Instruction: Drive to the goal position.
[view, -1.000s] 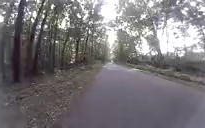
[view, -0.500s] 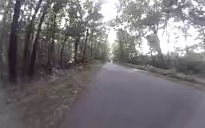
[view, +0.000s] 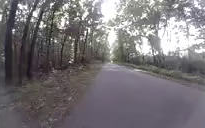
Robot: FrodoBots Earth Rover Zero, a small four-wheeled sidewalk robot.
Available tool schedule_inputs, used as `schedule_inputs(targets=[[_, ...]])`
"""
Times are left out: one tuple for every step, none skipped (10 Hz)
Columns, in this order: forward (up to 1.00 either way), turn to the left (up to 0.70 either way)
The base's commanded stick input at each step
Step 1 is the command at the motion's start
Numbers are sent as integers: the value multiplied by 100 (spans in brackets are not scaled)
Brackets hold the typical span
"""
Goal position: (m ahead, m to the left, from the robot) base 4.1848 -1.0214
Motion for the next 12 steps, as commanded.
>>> schedule_inputs(targets=[[70,-32],[70,-27],[70,-5],[70,-1],[70,-1],[70,-1],[70,-1],[70,-1],[70,-1],[70,-1],[70,-1],[70,-1]])
